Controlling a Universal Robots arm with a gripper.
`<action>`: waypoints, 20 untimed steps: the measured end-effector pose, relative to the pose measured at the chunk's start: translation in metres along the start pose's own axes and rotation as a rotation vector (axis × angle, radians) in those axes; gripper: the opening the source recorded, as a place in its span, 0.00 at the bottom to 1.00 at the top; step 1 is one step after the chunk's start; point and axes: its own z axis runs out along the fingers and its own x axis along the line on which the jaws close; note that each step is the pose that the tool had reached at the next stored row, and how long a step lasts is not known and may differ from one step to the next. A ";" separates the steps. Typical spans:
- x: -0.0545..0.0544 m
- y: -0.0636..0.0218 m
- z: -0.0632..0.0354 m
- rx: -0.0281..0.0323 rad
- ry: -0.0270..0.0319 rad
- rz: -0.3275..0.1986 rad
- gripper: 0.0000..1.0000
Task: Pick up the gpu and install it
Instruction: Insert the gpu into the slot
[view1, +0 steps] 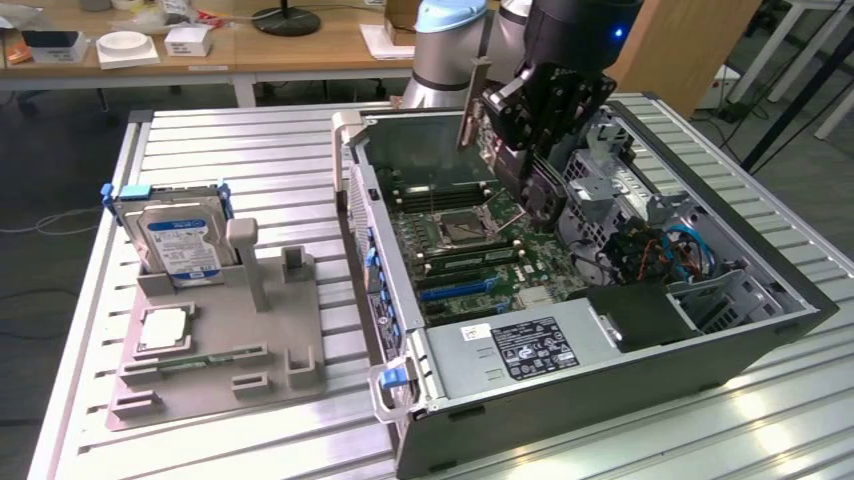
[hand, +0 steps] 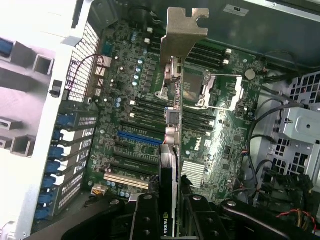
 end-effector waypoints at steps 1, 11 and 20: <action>0.000 0.0000 0.0000 -0.0002 0.0003 -0.008 0.26; -0.001 -0.0001 0.0001 -0.0021 0.0043 -0.090 0.26; -0.001 -0.0003 0.0001 -0.0039 0.0080 -0.166 0.26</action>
